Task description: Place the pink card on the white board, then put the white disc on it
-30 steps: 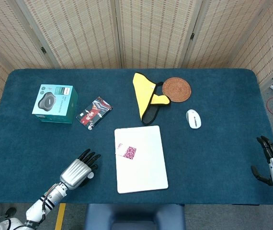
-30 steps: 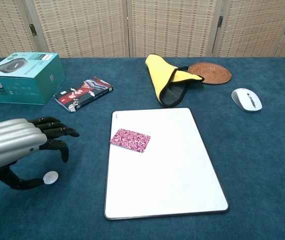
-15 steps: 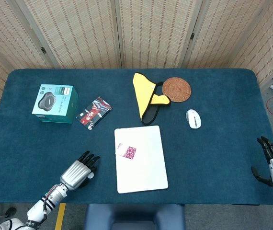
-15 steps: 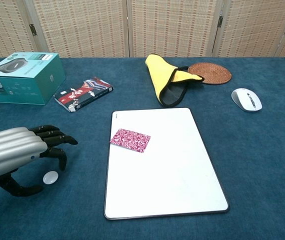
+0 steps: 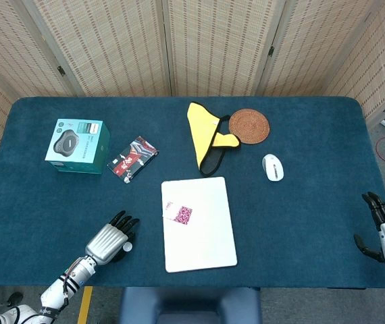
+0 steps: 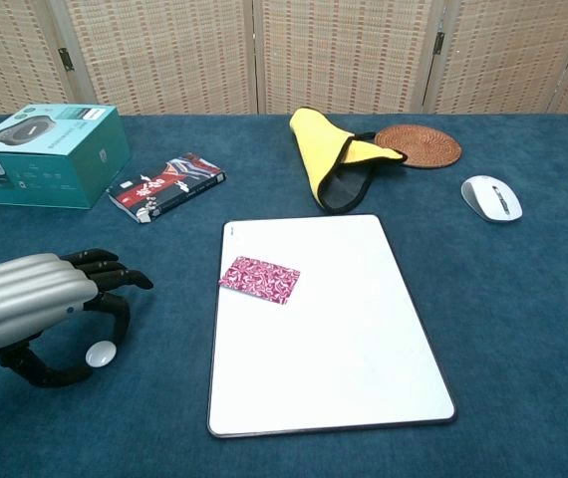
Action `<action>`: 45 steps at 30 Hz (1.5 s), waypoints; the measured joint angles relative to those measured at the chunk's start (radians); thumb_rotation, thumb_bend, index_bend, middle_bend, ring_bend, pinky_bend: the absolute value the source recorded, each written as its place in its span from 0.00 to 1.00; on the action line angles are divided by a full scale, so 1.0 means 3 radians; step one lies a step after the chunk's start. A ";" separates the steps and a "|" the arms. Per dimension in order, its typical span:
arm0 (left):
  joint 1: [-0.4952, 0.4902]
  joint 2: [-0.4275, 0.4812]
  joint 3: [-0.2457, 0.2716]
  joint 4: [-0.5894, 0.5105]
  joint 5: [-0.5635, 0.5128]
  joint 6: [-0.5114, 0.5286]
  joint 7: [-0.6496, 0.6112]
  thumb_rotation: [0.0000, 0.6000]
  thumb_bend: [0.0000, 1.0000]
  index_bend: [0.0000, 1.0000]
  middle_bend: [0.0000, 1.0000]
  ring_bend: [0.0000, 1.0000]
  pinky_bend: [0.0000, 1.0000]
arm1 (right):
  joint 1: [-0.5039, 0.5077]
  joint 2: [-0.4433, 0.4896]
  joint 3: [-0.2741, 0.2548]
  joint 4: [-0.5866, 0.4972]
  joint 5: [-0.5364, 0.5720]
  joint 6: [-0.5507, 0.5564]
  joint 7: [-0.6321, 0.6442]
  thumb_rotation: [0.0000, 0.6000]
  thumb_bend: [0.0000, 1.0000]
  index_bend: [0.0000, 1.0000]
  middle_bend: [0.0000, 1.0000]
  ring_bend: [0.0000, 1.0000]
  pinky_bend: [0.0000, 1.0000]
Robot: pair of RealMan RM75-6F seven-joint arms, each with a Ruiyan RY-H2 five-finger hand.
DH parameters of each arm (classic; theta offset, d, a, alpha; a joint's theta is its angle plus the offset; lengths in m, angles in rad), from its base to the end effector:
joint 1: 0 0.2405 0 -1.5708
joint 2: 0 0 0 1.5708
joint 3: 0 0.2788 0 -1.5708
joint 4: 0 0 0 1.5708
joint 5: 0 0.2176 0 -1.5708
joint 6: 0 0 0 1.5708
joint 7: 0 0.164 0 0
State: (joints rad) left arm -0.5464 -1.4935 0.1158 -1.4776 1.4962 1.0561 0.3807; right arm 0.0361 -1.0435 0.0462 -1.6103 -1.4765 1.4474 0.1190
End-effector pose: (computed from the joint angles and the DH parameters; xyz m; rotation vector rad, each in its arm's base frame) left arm -0.2350 0.2684 -0.0446 -2.1723 -0.6912 -0.7348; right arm -0.3555 -0.1858 0.1846 1.3319 -1.0019 0.8679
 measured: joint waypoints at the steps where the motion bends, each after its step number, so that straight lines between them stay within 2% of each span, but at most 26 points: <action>1: 0.0002 -0.0002 -0.0005 0.0007 0.0001 -0.0003 -0.0004 1.00 0.36 0.46 0.14 0.13 0.00 | 0.0001 0.0000 0.0000 -0.0003 0.0000 -0.0001 -0.0003 1.00 0.37 0.05 0.09 0.12 0.02; 12: 0.0016 -0.0005 -0.0035 0.0018 0.0057 -0.0023 -0.0069 1.00 0.37 0.48 0.15 0.13 0.00 | -0.0006 0.0012 -0.0002 -0.0044 -0.0005 0.0018 -0.0037 1.00 0.37 0.05 0.09 0.12 0.02; 22: -0.0067 0.0098 -0.0127 -0.0156 0.0069 -0.0115 -0.0164 1.00 0.37 0.48 0.15 0.13 0.00 | -0.0026 0.0021 -0.0008 -0.0036 -0.0012 0.0049 -0.0017 1.00 0.37 0.05 0.09 0.12 0.02; 32: -0.0383 0.0158 -0.0517 -0.0385 -0.0202 -0.0415 -0.0140 1.00 0.37 0.48 0.15 0.13 0.00 | -0.0032 0.0008 -0.0010 0.0030 -0.0013 0.0050 0.0051 1.00 0.37 0.05 0.09 0.12 0.02; 45: -0.0867 -0.0181 -0.0895 -0.0323 -0.0849 -0.0827 0.0228 1.00 0.37 0.48 0.15 0.13 0.00 | -0.0020 0.0007 0.0003 0.0076 0.0019 0.0011 0.0091 1.00 0.37 0.06 0.09 0.12 0.02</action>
State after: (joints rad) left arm -0.8065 -1.5479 -0.1527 -1.5745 1.2416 0.8080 0.4492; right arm 0.0301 -1.0415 0.0472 -1.5876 -1.4707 1.4508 0.1462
